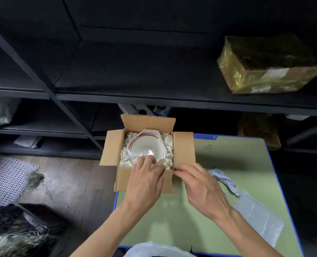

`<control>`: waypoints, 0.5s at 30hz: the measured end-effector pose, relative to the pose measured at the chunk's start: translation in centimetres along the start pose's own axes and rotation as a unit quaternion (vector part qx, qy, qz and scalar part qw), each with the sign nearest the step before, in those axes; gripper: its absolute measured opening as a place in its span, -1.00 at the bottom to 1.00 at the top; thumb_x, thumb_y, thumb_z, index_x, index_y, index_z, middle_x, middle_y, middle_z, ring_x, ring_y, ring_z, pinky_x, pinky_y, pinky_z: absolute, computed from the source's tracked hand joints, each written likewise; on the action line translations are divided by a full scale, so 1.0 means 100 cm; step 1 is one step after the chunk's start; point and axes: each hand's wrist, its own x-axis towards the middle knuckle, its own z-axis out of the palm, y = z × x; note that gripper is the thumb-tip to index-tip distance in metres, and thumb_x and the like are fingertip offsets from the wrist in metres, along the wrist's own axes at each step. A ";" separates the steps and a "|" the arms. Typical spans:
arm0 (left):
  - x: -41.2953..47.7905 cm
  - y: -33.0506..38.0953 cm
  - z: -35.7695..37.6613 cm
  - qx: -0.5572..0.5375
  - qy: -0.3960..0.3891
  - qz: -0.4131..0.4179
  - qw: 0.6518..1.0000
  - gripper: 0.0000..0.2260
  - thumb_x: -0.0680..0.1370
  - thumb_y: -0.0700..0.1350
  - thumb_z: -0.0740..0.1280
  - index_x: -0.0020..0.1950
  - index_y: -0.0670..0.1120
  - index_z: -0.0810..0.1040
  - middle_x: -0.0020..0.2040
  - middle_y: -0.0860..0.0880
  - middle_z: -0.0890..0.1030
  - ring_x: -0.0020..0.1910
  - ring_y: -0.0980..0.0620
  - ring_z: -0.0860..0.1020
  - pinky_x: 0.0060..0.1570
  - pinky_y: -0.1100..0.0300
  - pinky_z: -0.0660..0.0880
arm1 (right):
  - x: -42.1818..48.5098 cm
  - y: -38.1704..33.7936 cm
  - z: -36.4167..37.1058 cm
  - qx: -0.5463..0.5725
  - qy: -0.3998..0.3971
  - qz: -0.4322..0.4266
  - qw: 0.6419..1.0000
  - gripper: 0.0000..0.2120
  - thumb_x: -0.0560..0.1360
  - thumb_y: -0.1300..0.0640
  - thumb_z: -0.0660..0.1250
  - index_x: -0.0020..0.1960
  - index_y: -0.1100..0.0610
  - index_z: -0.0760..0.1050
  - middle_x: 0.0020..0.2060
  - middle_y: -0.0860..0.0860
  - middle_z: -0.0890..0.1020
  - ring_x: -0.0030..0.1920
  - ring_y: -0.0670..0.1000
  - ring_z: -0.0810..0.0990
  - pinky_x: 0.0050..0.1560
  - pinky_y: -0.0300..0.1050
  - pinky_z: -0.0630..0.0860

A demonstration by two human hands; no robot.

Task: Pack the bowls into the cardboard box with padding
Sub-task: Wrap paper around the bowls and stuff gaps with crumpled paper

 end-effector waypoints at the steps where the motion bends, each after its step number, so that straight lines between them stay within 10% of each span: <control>1: -0.001 0.004 0.000 -0.014 0.005 0.000 1.000 -0.82 0.57 -0.03 0.19 -0.03 0.00 0.58 0.04 -0.01 0.38 -0.01 -0.07 0.36 -0.07 0.03 0.42 | -0.007 0.005 -0.001 0.004 0.004 0.007 1.000 -0.57 0.39 0.41 0.37 0.19 0.08 0.61 0.12 -0.09 0.59 0.09 0.00 0.53 0.03 -0.14 0.52; 15: -0.004 0.090 0.067 -0.084 -0.119 0.169 0.975 -0.83 0.60 -0.05 0.19 0.01 0.04 0.58 -0.14 0.04 0.55 -0.18 -0.02 0.46 -0.18 0.04 0.47 | -0.097 0.095 0.012 -0.001 -0.052 0.277 0.959 -0.73 0.59 0.13 0.27 0.25 -0.08 0.56 0.18 -0.16 0.59 0.24 -0.03 0.52 0.03 -0.05 0.53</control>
